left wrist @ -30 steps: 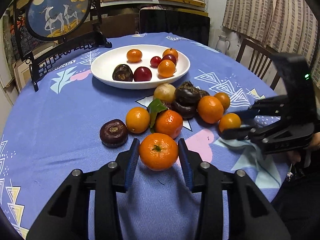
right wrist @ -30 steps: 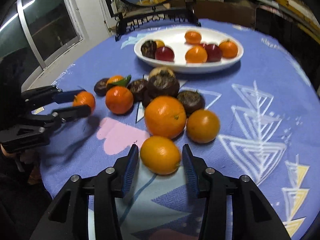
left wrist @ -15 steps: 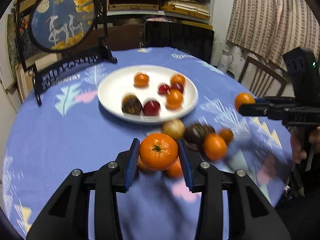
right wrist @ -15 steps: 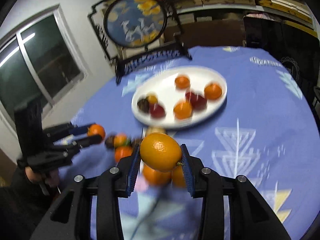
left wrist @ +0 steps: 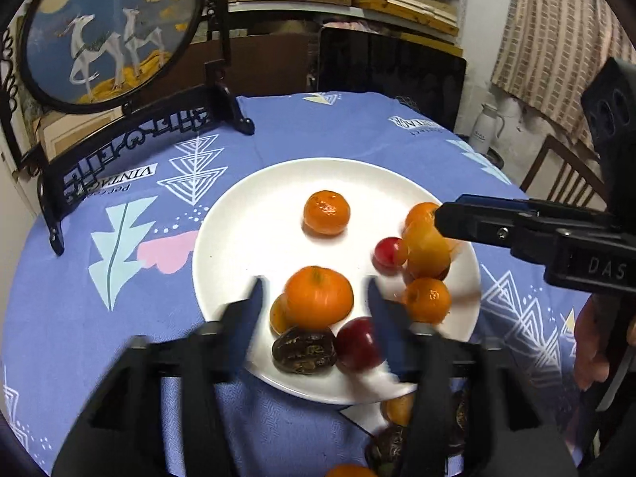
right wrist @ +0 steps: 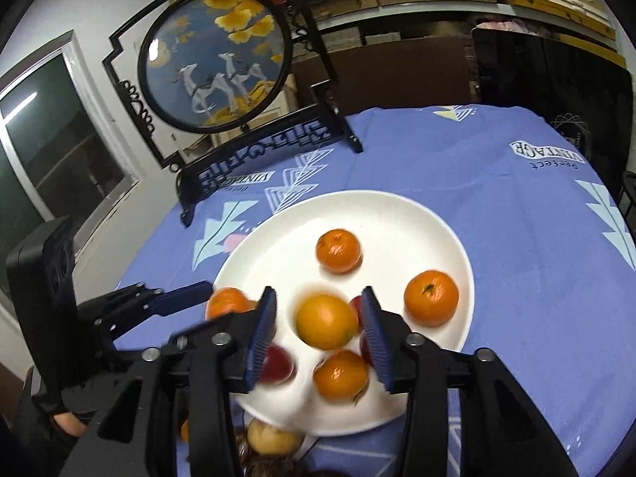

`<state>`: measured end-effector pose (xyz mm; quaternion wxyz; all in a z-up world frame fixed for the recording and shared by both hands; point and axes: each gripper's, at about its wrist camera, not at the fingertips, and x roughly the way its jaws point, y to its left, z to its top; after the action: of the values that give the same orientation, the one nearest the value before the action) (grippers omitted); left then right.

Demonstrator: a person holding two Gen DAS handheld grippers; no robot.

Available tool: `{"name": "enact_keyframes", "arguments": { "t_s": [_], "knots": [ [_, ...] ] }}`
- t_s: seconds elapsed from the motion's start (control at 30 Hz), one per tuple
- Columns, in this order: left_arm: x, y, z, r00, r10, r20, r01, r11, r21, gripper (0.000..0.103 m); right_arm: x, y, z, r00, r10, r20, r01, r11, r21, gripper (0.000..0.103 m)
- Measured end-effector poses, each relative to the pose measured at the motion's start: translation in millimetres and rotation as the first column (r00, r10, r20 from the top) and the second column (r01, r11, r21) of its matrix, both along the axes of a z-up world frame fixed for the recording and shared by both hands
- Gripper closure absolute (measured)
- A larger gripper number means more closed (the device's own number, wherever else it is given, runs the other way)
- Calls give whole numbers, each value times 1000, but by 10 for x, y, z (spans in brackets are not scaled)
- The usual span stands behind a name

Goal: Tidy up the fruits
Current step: 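Carry a mandarin with the left tool while the right tool carries an orange to plate, then carry a dark fruit with the left tool while the right tool carries an orange to plate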

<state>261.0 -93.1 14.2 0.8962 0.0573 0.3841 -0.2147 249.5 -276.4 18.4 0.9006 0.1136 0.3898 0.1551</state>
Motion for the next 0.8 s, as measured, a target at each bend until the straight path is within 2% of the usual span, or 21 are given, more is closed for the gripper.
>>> {"name": "enact_keyframes", "arguments": {
  "t_s": [0.03,0.17,0.23,0.27,0.43,0.53,0.6,0.67,0.8],
  "knots": [
    [-47,35,27,1000,5,21,-5,1000,-8,32,-27,-4,2,1000,2,4,-2,1000,4,57],
    [-302,136,66,999,-16,40,16,1000,0,32,-248,-30,3,1000,18,8,-18,1000,3,57],
    [-511,205,38,998,-36,46,34,999,29,30,-410,-69,-8,1000,20,6,-20,1000,5,57],
    [-598,238,12,998,-41,46,39,998,44,28,-487,-88,-19,1000,19,4,-19,1000,7,55],
    [-1044,531,-245,998,-66,7,65,993,103,27,-997,-238,-163,1000,11,-22,-10,1000,14,53],
    [-1194,686,-351,998,-65,-4,65,992,112,27,-1212,-331,-272,999,-8,-40,9,1000,22,53],
    [-1240,764,-417,999,-53,-11,54,991,119,37,-1300,-375,-344,998,-17,-58,18,999,31,53],
    [-1210,788,-479,997,-61,-48,66,992,111,53,-1373,-398,-420,997,-21,-79,25,999,42,53],
    [-1188,719,-540,995,-89,-45,94,987,131,52,-1446,-386,-466,996,-16,-90,20,999,47,53]
  ]
}}
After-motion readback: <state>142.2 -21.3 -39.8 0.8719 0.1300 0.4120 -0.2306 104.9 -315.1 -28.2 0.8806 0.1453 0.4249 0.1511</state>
